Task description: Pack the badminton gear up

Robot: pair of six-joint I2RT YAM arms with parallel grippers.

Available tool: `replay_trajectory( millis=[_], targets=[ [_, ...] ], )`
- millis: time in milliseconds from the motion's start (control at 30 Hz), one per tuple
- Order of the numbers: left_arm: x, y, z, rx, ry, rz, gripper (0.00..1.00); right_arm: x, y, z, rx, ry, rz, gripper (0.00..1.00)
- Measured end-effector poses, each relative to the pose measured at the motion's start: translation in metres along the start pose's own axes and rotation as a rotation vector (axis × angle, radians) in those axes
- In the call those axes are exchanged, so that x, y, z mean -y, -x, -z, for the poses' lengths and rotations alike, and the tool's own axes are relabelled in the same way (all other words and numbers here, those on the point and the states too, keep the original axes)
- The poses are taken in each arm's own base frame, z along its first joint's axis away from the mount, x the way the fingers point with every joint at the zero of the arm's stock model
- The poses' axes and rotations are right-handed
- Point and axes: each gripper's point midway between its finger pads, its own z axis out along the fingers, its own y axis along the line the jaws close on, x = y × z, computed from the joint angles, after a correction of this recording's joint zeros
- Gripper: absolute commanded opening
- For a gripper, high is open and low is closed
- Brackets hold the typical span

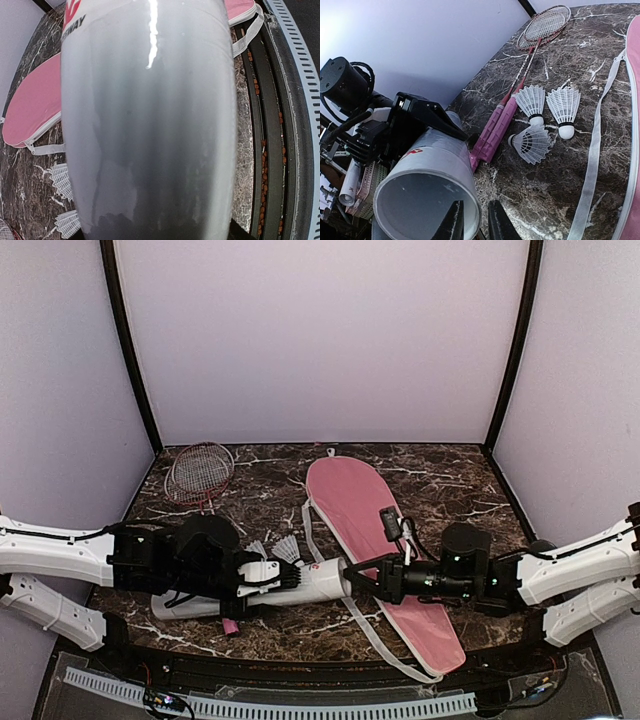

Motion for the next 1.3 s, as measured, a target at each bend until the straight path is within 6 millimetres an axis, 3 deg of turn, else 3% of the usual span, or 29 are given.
replay_trajectory(
  millis=[767, 1133, 1300],
  targets=[
    [0.0026, -0.0024, 0.0, -0.009, -0.012, -0.004, 0.6, -0.0007, 0.0054, -0.0025, 0.03, 0.006, 0.007, 0.1],
    [0.0046, -0.001, 0.0001, -0.001, -0.025, -0.004, 0.6, -0.0009, 0.0054, -0.0026, 0.03, 0.005, 0.01, 0.18],
    [0.0049, -0.0008, 0.0001, 0.0, -0.026, -0.004, 0.6, 0.0008, 0.006, -0.0025, 0.036, -0.003, 0.009, 0.15]
  ],
)
